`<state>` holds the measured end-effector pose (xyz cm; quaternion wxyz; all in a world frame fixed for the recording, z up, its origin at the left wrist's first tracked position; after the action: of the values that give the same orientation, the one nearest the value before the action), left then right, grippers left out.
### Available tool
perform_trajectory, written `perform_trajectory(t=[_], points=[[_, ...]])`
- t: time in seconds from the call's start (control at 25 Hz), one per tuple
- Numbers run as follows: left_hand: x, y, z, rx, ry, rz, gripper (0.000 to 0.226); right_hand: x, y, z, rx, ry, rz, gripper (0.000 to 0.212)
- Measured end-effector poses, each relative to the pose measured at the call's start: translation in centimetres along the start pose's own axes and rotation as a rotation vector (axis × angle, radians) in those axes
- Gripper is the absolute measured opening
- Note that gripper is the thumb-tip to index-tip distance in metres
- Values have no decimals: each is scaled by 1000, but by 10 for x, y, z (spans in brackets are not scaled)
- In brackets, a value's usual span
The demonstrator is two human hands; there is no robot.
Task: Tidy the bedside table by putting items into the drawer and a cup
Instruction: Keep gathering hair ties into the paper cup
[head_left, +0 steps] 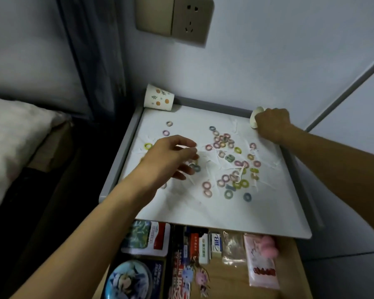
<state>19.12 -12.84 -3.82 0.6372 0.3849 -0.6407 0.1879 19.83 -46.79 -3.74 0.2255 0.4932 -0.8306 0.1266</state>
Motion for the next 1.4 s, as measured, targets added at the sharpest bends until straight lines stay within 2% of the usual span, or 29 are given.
perform_trajectory(t=[0.24,0.36,0.44,0.48,0.56,0.64,0.76,0.84,0.92,1.0,1.08,1.12,1.24,1.4], points=[[1,0,-2,27,25,1,15,1,-1,-14,-5,78,-15,29],[1,0,4,29,-5,14,23,-8,22,-44,98,43,-78,28],[2,4,5,51,-89,55,40,-16,52,-75,158,-178,-126,33],[5,8,4,66,-130,81,53,-20,71,-92,153,-383,-156,32],[12,15,5,81,-170,137,79,-39,111,-119,49,-829,-272,26],[22,25,8,69,-183,201,96,-69,155,-141,-83,-1117,-442,22],[29,36,12,95,-254,277,99,-97,192,-148,-258,-1349,-588,19],[29,39,10,130,-323,265,100,-87,187,-137,-288,-1430,-546,26],[25,37,2,167,-374,223,100,-55,152,-113,-165,-1407,-385,23],[22,33,-2,161,-378,194,100,-5,103,-68,-4,-1048,-174,21],[20,27,-1,141,-379,181,98,31,61,-12,-57,-687,-46,30],[19,26,1,134,-383,175,97,39,47,11,-114,-607,-21,35],[14,17,4,118,-373,176,97,35,28,46,-193,-611,-13,40],[7,13,7,112,-374,169,99,23,24,62,-87,-662,-20,13]])
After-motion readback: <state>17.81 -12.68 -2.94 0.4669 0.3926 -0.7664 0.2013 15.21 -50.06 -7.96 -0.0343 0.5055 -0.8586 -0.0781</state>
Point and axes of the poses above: each hand's wrist, its own y-axis away from the middle knuckle, its own z-axis out of the palm, x = y × z, the point moved 8 cm from there along -y, towards the middle knuckle, and after that the axes turned 4 degrees about -y, right-handed, at the moved point
